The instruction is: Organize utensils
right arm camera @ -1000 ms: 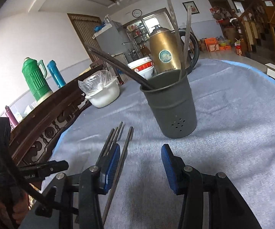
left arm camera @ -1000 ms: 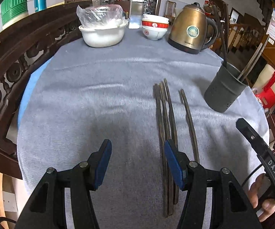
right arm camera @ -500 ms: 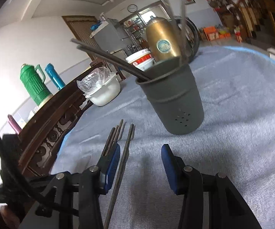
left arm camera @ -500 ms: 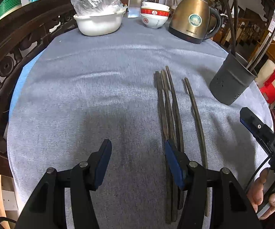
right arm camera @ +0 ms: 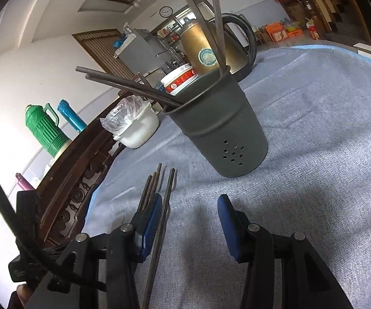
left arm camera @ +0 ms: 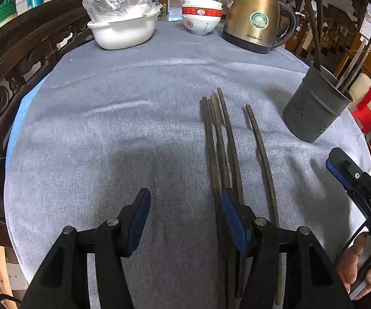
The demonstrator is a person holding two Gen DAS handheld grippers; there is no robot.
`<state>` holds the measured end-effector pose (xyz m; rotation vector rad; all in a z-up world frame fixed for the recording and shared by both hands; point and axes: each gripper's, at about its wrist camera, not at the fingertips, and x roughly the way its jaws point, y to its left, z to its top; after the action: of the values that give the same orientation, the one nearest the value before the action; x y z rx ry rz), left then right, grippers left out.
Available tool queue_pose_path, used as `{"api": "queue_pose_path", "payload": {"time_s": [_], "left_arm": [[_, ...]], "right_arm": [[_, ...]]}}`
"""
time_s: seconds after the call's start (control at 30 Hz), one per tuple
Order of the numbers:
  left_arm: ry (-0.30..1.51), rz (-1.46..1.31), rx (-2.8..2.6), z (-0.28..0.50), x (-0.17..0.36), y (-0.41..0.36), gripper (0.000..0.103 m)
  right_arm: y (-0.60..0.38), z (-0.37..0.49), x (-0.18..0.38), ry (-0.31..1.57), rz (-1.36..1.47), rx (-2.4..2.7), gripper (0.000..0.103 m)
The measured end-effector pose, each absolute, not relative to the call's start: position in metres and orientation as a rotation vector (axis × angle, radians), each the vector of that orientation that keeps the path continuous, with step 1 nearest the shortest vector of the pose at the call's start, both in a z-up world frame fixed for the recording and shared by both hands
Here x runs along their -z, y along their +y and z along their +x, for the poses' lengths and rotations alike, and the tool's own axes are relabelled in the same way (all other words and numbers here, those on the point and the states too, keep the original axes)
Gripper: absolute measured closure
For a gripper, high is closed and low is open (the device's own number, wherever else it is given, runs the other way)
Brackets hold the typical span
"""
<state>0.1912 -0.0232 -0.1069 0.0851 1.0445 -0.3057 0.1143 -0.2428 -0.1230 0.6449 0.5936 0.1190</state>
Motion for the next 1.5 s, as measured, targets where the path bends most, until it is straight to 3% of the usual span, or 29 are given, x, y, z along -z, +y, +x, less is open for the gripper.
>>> {"api": "queue_pose_path", "payload": {"time_s": [0.4,0.57,0.7,0.73,1.0,1.2,1.33,1.5], "left_arm": [[1.09,0.05,0.315,0.204,0.116,-0.028,0.047],[1.089,0.067,0.314,0.204,0.119,-0.026,0.068],[1.09,0.066,0.352,0.197,0.118,-0.02,0.093],[1.093,0.064,0.361,0.196,0.119,-0.019,0.094],[1.119,0.058,0.432,0.172,0.116,-0.01,0.096],[1.173,0.025,0.418,0.208,0.11,-0.013,0.095],[1.192,0.003,0.391,0.237,0.105,-0.014,0.083],[1.259,-0.021,0.362,0.26,0.112,-0.018,0.08]], "right_arm": [[-0.244,0.114,0.124,0.593,0.658,-0.123,0.054],[-0.245,0.114,0.124,0.597,0.661,-0.122,0.054],[-0.246,0.114,0.125,0.598,0.665,-0.117,0.054],[-0.246,0.114,0.125,0.598,0.666,-0.116,0.054],[-0.249,0.113,0.126,0.604,0.67,-0.11,0.054],[-0.249,0.113,0.126,0.603,0.67,-0.109,0.054],[-0.249,0.113,0.126,0.608,0.67,-0.109,0.054],[-0.249,0.115,0.127,0.613,0.669,-0.111,0.054]]}}
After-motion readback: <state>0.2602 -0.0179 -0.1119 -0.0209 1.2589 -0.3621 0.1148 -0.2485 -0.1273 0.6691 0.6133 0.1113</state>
